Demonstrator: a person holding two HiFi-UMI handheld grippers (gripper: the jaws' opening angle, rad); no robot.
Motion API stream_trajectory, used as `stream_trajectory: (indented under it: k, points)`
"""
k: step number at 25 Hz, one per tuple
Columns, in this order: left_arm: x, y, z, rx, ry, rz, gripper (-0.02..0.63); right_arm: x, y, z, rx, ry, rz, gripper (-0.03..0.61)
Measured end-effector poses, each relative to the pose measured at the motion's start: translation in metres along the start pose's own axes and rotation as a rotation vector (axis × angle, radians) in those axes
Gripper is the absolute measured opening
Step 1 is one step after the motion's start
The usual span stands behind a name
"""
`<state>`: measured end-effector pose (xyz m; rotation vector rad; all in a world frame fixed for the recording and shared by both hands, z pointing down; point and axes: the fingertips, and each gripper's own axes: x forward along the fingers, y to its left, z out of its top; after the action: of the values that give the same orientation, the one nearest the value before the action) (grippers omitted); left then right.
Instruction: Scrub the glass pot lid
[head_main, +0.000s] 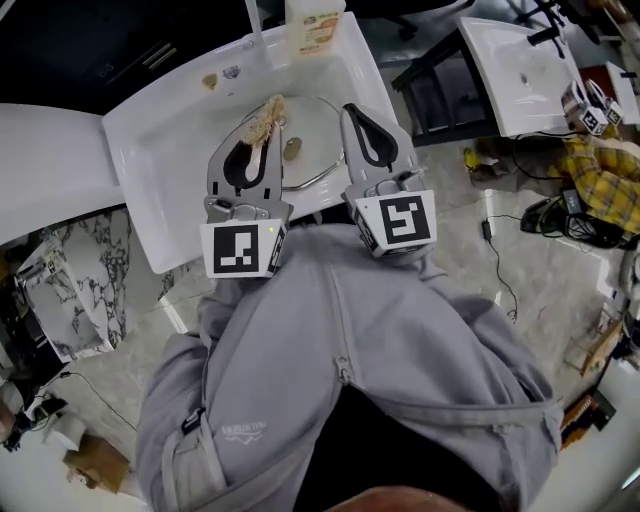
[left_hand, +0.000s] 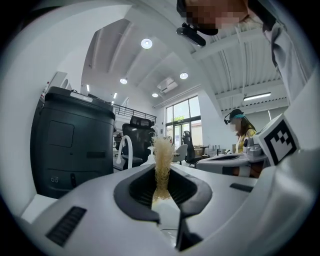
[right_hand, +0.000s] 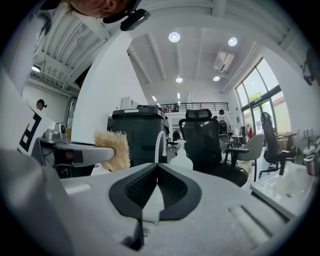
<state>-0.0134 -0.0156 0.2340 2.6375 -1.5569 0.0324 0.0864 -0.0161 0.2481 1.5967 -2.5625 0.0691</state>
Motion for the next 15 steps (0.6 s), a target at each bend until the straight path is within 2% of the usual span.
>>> stream_trajectory:
  k: [9, 12, 15]
  points:
    - [0.018, 0.022, -0.009, 0.007, 0.025, 0.121, 0.041, 0.039, -0.020, -0.016, -0.030, 0.065, 0.132, 0.005]
    - [0.021, 0.033, -0.020, 0.018, 0.061, 0.173, 0.041, 0.052, -0.024, -0.028, -0.033, 0.089, 0.174, 0.005]
    - [0.024, 0.036, -0.037, 0.044, 0.122, 0.189, 0.041, 0.062, -0.024, -0.047, -0.030, 0.128, 0.213, 0.005]
